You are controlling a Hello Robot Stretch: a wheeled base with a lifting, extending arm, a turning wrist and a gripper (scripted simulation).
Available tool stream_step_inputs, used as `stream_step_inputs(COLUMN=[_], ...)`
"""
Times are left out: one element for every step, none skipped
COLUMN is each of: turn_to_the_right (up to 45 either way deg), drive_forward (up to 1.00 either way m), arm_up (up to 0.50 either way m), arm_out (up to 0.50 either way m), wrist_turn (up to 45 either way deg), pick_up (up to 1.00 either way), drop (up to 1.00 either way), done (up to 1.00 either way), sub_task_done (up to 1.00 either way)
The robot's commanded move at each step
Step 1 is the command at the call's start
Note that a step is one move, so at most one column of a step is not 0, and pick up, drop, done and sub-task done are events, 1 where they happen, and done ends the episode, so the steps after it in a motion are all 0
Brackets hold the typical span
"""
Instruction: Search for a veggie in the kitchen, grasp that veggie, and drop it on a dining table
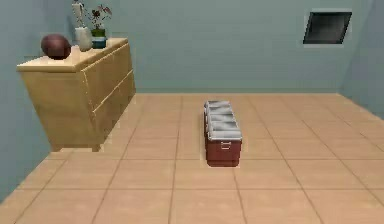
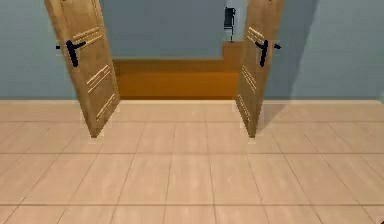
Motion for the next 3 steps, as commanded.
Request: stream_step_inputs(turn_to_the_right=[45.0, 45.0, 0.0], drive_forward=[0.00, 0.00, 1.00], arm_up=[0.00, 0.00, 0.00], arm_out=[0.00, 0.00, 0.00], wrist_turn=[0.0, 0.0, 0.0], pick_up=[0.00, 0.00, 0.00], drop=[0.00, 0.00, 0.00], done=[0.00, 0.00, 0.00], sub_task_done=[0.00, 0.00, 0.00])
